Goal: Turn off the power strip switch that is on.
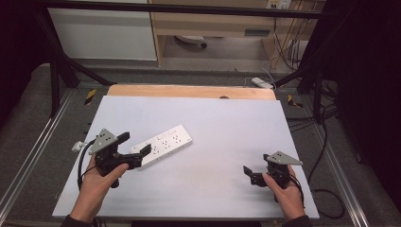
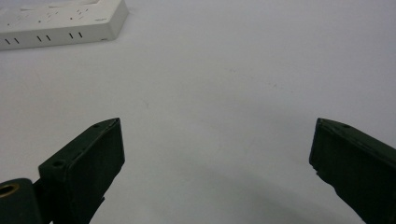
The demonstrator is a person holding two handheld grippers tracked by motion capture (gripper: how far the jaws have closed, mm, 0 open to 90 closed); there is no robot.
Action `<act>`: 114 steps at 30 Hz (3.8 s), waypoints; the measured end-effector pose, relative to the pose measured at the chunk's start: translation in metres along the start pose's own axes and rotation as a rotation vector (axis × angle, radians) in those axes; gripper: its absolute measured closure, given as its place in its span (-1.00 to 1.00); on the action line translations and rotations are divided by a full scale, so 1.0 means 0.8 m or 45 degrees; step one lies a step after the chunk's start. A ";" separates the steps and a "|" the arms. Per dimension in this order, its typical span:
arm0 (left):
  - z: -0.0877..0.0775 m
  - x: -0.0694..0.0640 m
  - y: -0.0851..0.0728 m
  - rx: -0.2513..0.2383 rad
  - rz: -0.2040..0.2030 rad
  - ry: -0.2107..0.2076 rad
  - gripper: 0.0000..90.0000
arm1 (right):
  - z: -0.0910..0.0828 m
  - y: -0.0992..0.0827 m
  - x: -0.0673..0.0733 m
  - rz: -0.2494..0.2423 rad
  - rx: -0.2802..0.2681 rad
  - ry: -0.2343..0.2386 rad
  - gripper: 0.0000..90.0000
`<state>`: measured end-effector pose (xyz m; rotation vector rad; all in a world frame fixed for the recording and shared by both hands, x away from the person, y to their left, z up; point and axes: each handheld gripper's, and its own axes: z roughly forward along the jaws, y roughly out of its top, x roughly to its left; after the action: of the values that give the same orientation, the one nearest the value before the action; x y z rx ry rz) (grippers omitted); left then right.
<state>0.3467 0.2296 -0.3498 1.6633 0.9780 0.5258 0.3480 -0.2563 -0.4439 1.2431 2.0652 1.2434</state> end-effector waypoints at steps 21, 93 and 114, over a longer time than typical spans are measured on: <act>0.046 -0.016 0.027 0.041 0.058 -0.032 -0.87 | -0.001 0.000 0.000 -0.001 -0.005 -0.003 -0.92; 0.158 -0.035 0.059 0.104 0.113 -0.036 -0.84 | -0.002 0.002 -0.001 0.004 -0.010 0.021 -0.91; 0.184 -0.033 0.054 0.130 0.100 0.042 -0.61 | -0.002 0.002 -0.001 0.006 -0.013 0.025 -0.91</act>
<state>0.4577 0.1204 -0.3529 1.7948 0.9806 0.5653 0.3482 -0.2573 -0.4419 1.2365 2.0684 1.2709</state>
